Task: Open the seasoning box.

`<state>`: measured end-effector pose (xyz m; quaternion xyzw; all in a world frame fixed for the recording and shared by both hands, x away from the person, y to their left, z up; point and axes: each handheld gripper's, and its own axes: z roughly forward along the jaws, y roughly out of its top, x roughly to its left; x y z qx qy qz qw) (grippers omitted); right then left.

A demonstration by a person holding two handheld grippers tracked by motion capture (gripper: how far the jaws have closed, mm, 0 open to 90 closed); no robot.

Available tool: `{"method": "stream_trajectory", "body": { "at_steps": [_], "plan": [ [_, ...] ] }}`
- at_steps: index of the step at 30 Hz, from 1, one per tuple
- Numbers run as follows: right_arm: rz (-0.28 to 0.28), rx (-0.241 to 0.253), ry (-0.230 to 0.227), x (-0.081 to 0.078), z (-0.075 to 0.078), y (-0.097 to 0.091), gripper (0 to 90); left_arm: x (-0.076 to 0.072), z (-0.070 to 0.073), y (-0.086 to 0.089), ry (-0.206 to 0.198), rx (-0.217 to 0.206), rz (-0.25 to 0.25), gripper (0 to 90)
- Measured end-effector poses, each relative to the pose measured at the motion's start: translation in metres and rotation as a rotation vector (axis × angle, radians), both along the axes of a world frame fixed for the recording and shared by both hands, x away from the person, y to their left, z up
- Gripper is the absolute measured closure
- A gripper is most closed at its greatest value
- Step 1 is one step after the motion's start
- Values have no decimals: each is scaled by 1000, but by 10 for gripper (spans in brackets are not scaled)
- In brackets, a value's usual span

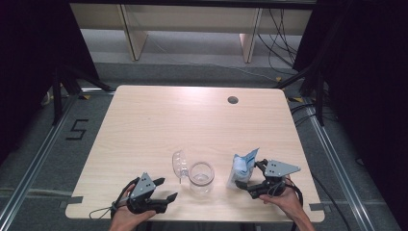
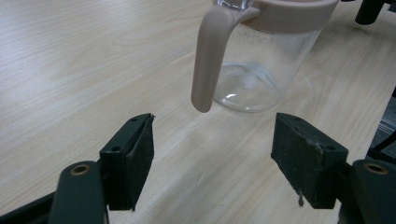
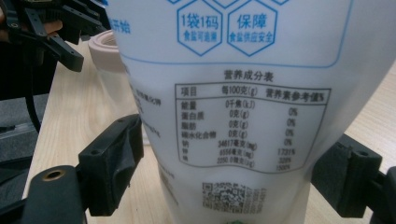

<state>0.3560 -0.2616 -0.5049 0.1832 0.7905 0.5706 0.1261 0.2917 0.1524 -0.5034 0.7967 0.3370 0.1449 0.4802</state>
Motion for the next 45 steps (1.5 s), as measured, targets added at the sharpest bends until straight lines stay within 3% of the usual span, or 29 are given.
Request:
{"method": "stream_trajectory", "body": {
  "at_steps": [4, 8, 9, 12, 13, 21, 23, 24, 26, 28, 31, 32, 33, 35, 36, 37, 39, 40, 41, 42, 45],
  "plan": [
    [-1, -1, -4, 1, 0, 2, 206, 1, 1, 1, -16, 22, -12, 294],
    [-12, 1, -1, 1, -2, 5, 211, 0, 0, -1, -9, 6, -10, 296],
    [7, -23, -9, 3, -1, 5, 213, 1, 0, 0, -14, 9, -17, 296],
    [-14, 2, 7, 2, -3, 8, 217, 1, 0, 0, -14, 10, -16, 296],
    [6, -23, -7, 5, -2, 7, 219, 0, 0, 0, -8, 7, -10, 296],
    [24, 7, 14, 9, -5, 12, 229, 0, -1, -1, -10, 6, -13, 296],
    [28, 4, -12, 10, -5, 12, 234, 1, -1, -1, -17, 11, -22, 296],
    [17, -1, 8, 9, -5, 12, 267, 1, -1, -1, -17, 12, -24, 296],
    [23, 0, -12, 10, -5, 13, 290, 1, 0, 0, -17, 14, -21, 297],
    [21, -2, 5, 8, -5, 13, 334, 0, -1, -1, -10, 6, -14, 297],
    [12, 11, -8, 8, -6, 14, 337, 0, 0, -1, -8, 14, -19, 299],
    [-23, 15, -3, 5, -6, 16, 350, -1, 0, -2, 2, 13, -16, 299],
    [-23, 15, -3, 5, -6, 16, 350, -1, 0, -2, 2, 13, -16, 299],
    [-75, 8, 7, 1, -5, 18, 352, -1, 0, -2, -12, 11, -24, 300],
    [-94, 6, 6, -1, -5, 19, 353, 0, 1, 0, -21, 45, -32, 300],
    [-113, -3, -5, -2, -4, 19, 354, 0, 1, 0, -21, 45, -32, 300],
    [-165, 8, 52, -9, -4, 23, 355, -1, 0, -2, -11, 18, -25, 301],
    [-165, 8, 52, -9, -4, 23, 355, -1, 0, -2, -11, 18, -25, 301],
    [-170, 1, -1, -6, -5, 22, 354, -2, 0, -2, -11, 12, -23, 301],
    [-208, 2, 41, -12, -4, 24, 354, -2, 0, -3, -10, 7, -21, 300],
    [-249, 10, 48, -13, -4, 28, 354, -2, 0, -3, -6, 14, -15, 302]
  ]
}}
